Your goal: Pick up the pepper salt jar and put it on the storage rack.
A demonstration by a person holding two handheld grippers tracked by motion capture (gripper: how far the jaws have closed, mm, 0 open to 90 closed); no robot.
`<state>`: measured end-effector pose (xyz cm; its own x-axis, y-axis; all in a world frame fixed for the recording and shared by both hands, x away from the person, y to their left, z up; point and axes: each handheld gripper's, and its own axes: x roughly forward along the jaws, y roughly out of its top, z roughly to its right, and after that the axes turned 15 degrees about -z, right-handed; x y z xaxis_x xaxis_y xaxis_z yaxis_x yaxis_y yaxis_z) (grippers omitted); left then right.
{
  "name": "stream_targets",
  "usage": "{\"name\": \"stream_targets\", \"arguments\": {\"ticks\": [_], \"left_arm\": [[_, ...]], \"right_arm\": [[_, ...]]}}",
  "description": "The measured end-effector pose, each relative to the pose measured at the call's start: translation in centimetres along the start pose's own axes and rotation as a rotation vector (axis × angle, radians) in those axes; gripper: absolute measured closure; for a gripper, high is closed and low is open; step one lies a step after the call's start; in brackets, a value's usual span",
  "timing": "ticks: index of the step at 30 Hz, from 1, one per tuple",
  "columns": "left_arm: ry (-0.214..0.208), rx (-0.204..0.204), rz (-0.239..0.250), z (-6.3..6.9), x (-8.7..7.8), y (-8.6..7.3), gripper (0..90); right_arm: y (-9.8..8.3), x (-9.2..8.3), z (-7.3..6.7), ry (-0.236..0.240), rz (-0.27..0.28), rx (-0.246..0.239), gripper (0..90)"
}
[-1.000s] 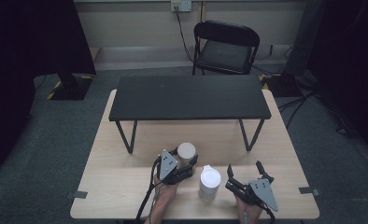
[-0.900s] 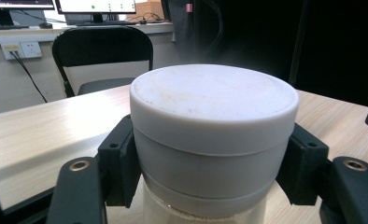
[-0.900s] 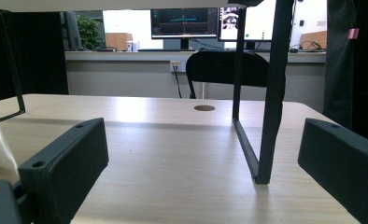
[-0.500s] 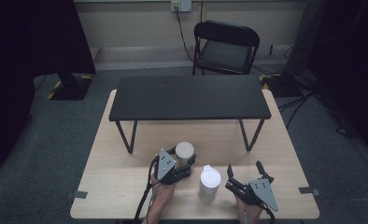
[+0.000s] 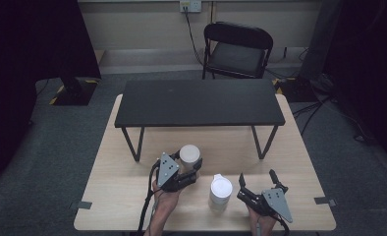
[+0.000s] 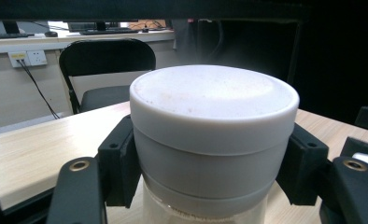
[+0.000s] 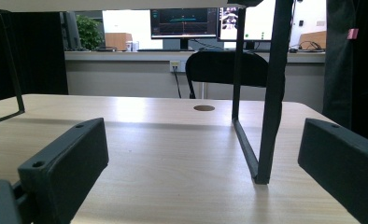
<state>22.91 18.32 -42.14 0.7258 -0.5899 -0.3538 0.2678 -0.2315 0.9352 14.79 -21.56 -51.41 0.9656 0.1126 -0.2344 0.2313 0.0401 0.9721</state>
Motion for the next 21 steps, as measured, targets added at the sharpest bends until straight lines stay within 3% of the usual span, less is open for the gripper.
{"name": "stream_targets", "arguments": {"ticks": [10,12,14,16,21], "left_arm": [[-0.011,0.013,0.019,-0.7,-1.5,2.3,34.4],[-0.039,-0.014,0.04,-1.4,-2.0,2.9,34.4],[-0.038,-0.014,0.045,-1.4,-2.2,3.1,34.4],[-0.006,0.03,0.036,-1.0,-2.7,4.1,34.4],[-0.018,0.04,0.026,-1.2,-3.0,5.3,34.4]], "right_arm": [[0.0,0.0,0.0,0.0,0.0,0.0,0.6],[0.0,0.0,0.0,-0.002,0.0,0.001,0.6],[0.0,0.0,0.0,-0.002,0.0,0.001,0.6],[0.0,0.0,0.0,-0.003,0.0,0.0,0.6],[0.0,0.0,-0.1,-0.003,0.0,0.001,0.6]]}}
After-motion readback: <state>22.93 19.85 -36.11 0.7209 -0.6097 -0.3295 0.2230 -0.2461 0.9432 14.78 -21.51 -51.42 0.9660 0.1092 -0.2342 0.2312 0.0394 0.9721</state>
